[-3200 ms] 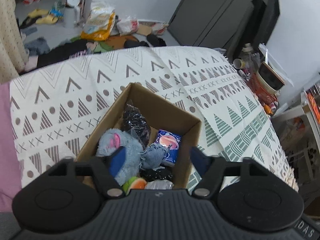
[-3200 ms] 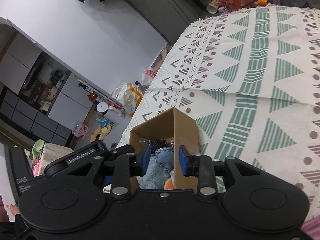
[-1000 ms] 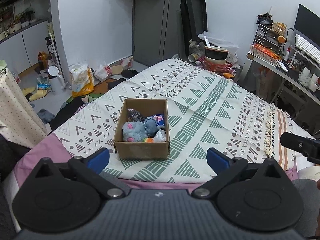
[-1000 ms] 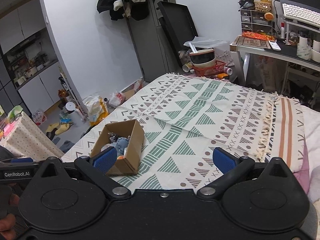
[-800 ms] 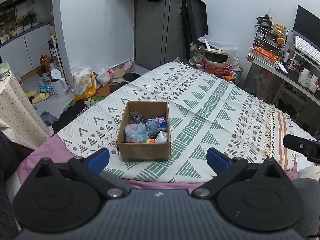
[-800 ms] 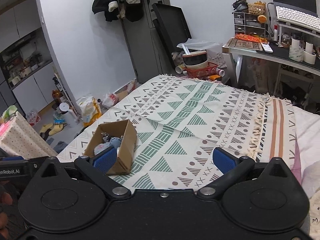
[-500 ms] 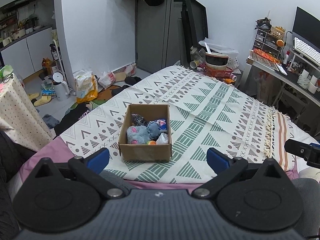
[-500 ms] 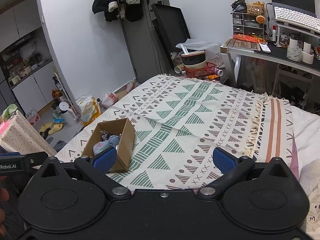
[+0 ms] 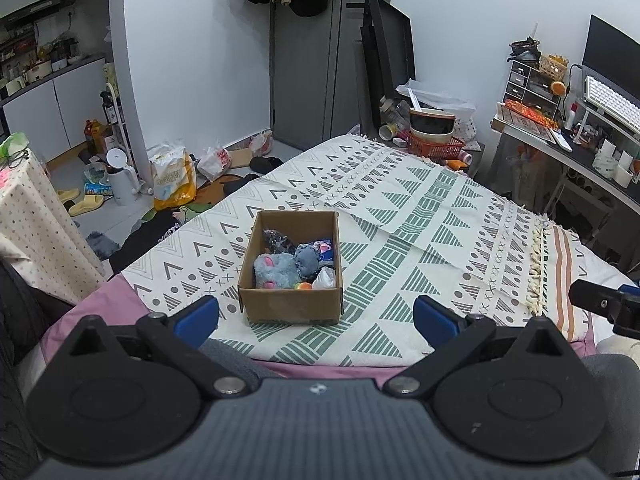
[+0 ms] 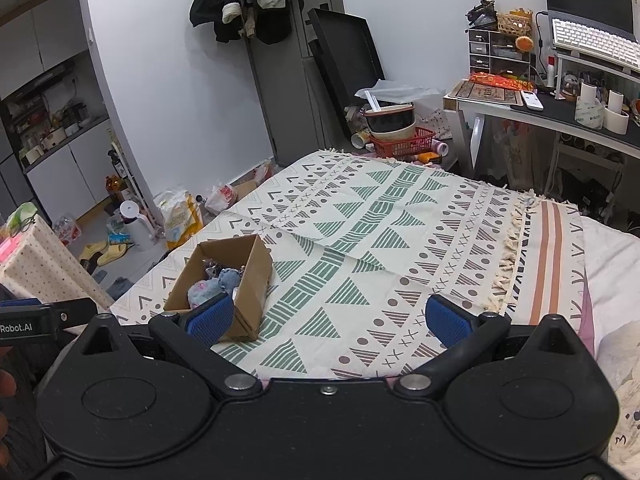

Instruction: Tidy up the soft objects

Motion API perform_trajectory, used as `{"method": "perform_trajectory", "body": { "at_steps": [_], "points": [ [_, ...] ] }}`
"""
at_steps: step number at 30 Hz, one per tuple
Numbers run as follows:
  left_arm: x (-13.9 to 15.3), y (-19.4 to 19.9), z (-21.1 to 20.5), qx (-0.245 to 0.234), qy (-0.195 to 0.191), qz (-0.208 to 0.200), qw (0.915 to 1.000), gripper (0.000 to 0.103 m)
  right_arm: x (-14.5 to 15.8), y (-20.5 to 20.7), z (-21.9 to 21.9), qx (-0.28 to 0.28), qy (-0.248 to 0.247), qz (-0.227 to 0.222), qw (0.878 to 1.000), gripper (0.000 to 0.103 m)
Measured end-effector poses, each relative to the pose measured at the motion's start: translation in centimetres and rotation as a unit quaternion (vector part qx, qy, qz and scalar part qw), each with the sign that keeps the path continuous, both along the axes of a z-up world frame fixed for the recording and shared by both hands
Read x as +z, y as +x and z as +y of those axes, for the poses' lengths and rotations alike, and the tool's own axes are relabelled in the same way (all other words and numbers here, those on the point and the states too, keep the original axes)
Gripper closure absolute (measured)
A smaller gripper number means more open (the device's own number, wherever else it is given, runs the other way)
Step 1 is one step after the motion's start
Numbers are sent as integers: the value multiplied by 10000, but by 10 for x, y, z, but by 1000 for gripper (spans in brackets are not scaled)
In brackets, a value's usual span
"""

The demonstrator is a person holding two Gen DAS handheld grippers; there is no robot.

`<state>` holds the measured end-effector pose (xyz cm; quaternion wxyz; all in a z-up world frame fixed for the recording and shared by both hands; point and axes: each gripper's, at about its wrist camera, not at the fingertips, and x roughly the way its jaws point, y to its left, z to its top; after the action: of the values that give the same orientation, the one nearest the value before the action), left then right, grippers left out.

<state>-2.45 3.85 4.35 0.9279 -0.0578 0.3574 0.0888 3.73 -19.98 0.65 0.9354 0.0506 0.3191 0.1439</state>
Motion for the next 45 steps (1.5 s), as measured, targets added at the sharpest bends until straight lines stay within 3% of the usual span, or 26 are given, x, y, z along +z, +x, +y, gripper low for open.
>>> {"method": "perform_trajectory", "body": {
  "at_steps": [20,45],
  "points": [
    [8,-2,4,-35,-115,-73,9999,1,1,0,1,82,106,38,9999,0],
    [-2,6,6,-88,-121,-41,9999,1,0,7,10,160,50,111,9998,0]
  ]
}}
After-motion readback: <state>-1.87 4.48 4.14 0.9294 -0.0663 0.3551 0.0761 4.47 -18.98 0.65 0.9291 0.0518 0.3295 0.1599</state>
